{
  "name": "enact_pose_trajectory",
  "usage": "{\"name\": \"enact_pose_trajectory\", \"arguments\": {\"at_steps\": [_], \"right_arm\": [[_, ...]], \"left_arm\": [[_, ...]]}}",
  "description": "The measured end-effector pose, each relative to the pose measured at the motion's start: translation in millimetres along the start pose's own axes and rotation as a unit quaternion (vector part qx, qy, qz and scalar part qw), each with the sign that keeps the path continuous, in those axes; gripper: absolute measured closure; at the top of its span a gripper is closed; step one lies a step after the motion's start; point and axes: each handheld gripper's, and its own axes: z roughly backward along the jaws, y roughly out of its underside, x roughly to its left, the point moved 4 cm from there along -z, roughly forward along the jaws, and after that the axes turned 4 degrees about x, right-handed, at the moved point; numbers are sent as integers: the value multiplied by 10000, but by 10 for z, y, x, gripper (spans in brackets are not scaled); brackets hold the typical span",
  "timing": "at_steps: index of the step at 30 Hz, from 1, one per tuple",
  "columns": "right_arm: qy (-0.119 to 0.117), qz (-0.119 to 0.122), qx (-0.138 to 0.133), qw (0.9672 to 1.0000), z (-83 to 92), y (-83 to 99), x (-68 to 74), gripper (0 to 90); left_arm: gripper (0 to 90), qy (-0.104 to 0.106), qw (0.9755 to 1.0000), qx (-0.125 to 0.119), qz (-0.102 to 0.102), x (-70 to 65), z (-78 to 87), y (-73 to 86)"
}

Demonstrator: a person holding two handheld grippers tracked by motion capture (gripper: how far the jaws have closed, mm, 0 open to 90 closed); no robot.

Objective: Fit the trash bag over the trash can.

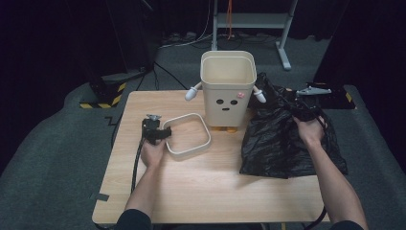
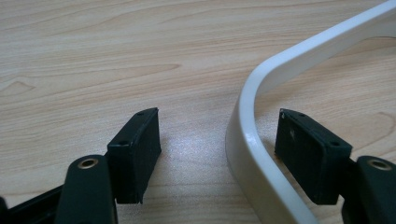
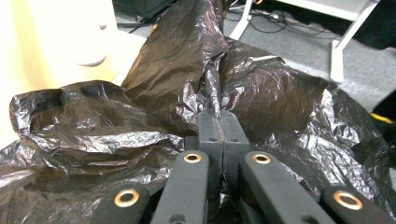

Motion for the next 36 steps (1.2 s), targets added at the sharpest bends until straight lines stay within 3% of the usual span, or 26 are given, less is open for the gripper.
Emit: {"name": "enact_pose_trajectory", "arguments": {"at_steps": [3,12,31,36], "right_arm": [[-28,2,-117,9999,92,-30,-8,900],[70,49,-112,9999,297,-120,-53,900],[190,-29,-630,9978,892,-407,-144,900],[102,-43,-735,9972,977,-482,-124,900]], "left_arm": [[306,11,10000,1,1,-2,0,0],[306,9,10000,1,4,-2,-1,0],[303,10,10000,10,-15,-3,0,1],[303,9,10000,11,-16,-2,0,0]]}}
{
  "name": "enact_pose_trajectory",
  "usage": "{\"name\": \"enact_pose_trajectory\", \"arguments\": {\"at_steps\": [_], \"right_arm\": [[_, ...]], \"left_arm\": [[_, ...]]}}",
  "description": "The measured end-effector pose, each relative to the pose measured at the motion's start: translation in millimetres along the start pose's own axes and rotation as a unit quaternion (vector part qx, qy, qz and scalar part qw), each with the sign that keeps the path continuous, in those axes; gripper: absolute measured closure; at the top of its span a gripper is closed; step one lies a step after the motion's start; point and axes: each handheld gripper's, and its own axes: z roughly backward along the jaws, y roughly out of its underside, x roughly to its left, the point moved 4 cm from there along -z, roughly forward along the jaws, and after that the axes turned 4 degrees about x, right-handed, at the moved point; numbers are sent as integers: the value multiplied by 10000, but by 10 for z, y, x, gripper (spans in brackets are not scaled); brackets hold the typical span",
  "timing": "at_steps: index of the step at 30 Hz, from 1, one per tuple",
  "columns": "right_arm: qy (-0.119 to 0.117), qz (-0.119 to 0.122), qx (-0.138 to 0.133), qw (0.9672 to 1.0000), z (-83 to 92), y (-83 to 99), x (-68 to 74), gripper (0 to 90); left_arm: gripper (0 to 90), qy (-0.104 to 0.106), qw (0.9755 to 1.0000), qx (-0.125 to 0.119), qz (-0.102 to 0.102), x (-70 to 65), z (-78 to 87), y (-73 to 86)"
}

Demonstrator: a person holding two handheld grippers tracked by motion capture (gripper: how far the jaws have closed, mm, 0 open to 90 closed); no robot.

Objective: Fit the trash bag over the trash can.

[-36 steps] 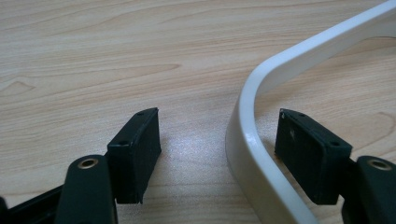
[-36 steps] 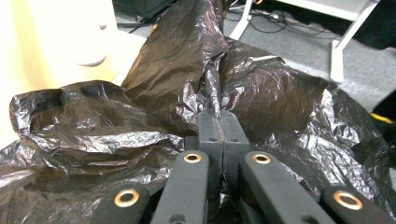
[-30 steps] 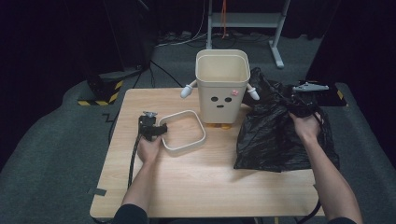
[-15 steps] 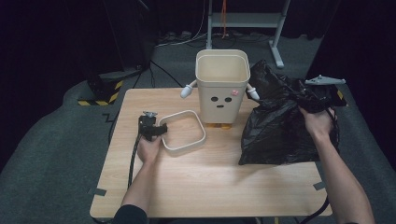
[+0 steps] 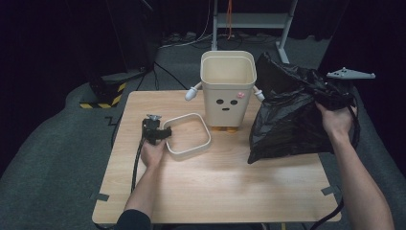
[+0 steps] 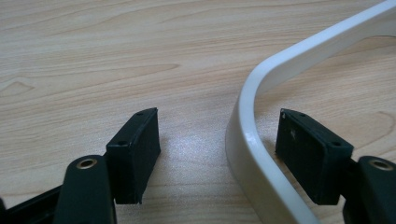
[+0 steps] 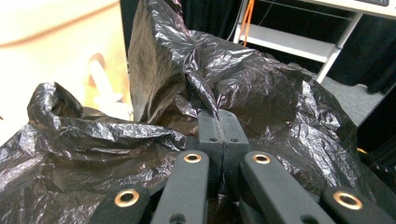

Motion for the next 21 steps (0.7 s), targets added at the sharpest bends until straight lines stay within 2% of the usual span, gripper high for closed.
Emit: {"name": "enact_pose_trajectory", "arguments": {"at_steps": [4,13,21], "right_arm": [[-118,2,-113,9999,36,-82,56,900],[-353,256,-212,9988,53,-331,260,900],[-671,427,-196,9966,-70,-464,490,900]], "left_arm": [[303,4,10000,-7,11,-1,-1,-1],[298,7,10000,-2,2,-1,-2,-1],[241,65,9999,47,-99,-13,-11,-5]]}}
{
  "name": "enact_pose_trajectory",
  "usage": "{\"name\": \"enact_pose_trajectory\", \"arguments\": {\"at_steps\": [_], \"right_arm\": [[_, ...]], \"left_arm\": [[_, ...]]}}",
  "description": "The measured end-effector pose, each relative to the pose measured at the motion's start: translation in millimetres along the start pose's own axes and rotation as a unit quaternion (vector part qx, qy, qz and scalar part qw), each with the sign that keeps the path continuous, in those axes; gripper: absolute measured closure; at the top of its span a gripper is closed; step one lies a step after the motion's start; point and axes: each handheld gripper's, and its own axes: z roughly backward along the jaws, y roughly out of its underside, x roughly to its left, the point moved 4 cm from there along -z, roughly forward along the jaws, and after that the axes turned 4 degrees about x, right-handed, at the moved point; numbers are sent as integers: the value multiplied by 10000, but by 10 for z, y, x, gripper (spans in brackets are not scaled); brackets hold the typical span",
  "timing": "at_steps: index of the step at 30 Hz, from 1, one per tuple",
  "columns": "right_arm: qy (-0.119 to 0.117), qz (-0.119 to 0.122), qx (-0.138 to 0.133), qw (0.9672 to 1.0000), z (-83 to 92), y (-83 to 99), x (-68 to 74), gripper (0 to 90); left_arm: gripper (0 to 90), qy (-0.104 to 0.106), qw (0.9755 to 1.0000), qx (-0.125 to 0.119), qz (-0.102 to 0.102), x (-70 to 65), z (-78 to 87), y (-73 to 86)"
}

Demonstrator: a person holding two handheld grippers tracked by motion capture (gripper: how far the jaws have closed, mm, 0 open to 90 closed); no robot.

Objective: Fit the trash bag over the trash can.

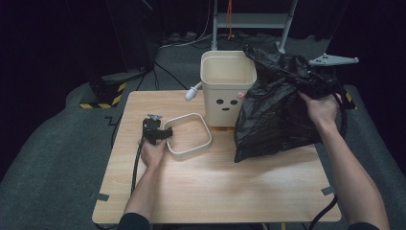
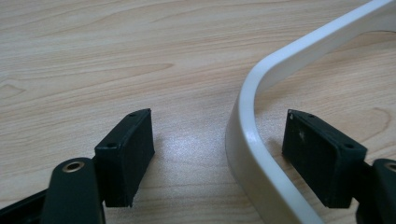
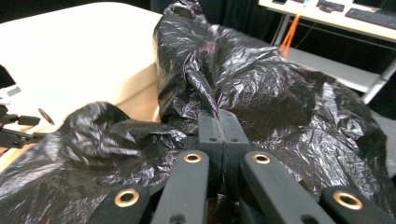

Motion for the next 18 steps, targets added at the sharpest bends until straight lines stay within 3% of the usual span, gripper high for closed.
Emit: {"name": "enact_pose_trajectory", "arguments": {"at_steps": [13,18], "right_arm": [[-503,53,-90,9987,-170,-149,227,900],[-639,128,-165,9977,-165,-207,301,900]], "left_arm": [[250,19,9999,101,-94,22,37,-7],[250,135,9999,-49,-67,15,157,-74]]}}
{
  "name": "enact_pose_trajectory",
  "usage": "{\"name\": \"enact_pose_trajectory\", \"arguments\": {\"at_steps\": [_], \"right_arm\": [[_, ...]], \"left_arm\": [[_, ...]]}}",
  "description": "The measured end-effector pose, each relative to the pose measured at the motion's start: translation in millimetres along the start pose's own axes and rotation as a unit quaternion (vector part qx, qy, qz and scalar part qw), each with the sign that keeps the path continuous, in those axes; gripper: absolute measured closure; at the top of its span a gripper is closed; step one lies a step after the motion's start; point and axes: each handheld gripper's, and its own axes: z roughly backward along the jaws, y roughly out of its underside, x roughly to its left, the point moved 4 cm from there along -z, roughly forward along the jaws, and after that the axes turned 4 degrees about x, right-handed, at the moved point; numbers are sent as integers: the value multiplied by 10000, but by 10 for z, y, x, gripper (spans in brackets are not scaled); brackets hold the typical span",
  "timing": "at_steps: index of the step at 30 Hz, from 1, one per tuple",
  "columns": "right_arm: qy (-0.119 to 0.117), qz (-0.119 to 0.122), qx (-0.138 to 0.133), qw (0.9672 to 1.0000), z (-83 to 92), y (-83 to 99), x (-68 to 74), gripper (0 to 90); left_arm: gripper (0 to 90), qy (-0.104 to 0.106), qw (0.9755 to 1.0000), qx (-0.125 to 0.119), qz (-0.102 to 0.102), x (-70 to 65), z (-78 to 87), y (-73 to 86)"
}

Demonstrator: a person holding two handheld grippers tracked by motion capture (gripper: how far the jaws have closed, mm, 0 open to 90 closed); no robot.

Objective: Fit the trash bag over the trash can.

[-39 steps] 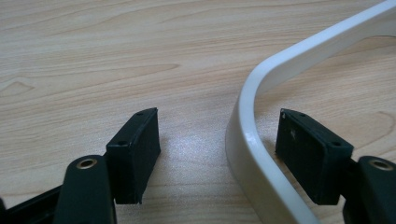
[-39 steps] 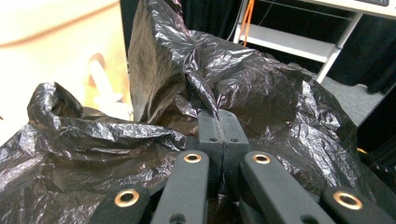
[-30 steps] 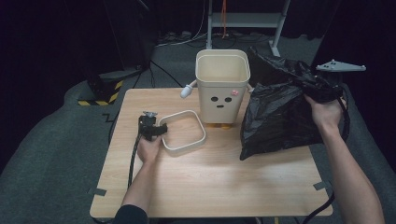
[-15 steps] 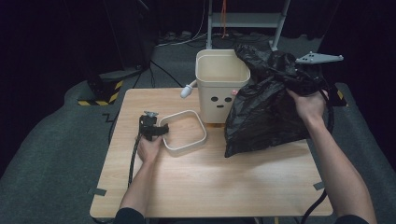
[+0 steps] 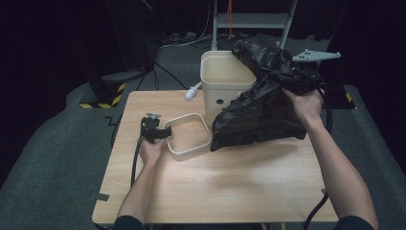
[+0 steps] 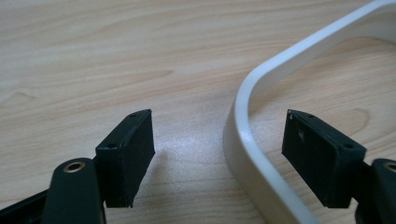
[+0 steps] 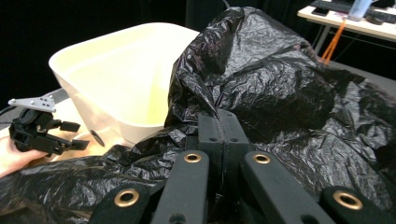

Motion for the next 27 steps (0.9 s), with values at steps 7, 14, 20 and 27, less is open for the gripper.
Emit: {"name": "enact_pose_trajectory", "arguments": {"at_steps": [7,14,20,27], "right_arm": [[-139,-28,-18,9999,-63,-37,39,900],[-290,38,-4,9996,-150,-107,133,900],[-390,106,41,9992,-265,-183,221,900],[-482,199,114,9986,-359,-223,304,900]], "left_arm": [[239,224,9995,-169,-128,-46,237,-196],[234,693,9970,-337,-91,-113,486,-421],[239,980,9940,-472,-136,-216,664,-620],[250,1290,9894,-646,-145,-298,832,-815]]}}
